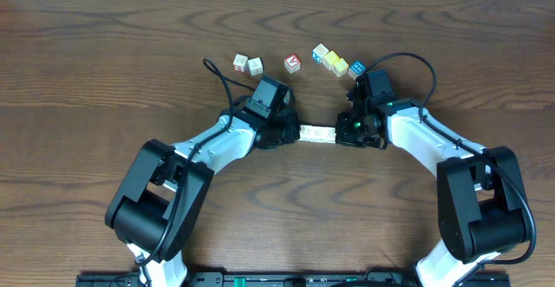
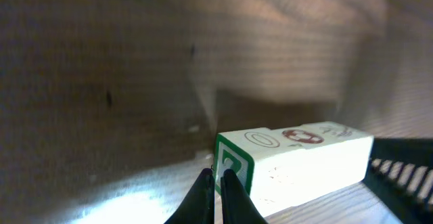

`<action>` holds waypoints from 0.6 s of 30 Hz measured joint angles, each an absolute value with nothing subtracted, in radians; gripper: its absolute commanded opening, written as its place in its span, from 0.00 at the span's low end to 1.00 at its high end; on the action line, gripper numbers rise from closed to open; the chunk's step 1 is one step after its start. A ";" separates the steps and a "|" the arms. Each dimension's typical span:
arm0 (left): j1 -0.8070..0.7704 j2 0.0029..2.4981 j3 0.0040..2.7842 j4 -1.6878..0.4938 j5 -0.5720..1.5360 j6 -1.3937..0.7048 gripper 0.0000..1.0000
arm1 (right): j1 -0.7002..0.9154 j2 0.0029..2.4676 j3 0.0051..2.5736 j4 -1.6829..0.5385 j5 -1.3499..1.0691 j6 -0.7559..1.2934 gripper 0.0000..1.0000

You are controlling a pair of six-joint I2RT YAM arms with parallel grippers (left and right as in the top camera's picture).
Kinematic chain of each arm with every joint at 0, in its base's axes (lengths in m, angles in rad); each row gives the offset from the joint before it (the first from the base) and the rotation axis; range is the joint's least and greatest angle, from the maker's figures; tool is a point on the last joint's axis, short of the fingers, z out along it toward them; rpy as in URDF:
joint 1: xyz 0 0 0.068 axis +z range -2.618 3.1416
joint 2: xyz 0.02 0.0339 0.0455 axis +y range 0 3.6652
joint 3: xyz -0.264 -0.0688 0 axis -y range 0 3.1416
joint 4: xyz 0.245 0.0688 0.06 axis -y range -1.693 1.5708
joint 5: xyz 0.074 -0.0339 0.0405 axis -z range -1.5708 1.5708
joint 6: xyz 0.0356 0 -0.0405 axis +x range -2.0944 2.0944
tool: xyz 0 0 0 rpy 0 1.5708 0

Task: Lift 3 blocks
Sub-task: 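Set the block row on the table, keeping both grippers pressed inward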

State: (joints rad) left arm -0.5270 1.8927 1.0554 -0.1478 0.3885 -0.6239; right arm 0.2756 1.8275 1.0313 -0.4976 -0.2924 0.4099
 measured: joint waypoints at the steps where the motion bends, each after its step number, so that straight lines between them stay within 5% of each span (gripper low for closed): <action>1: -0.530 1.893 1.055 -0.155 0.389 -0.624 0.07 | 0.276 1.827 1.032 -0.497 -0.293 0.410 0.04; 18: -0.533 1.893 1.055 -0.165 0.385 -0.624 0.07 | 0.276 1.827 1.048 -0.493 -0.287 0.410 0.04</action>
State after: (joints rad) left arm -0.5331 1.8927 1.0554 -0.1646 0.3851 -0.6235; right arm 0.2764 1.8271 1.0485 -0.4934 -0.2874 0.4099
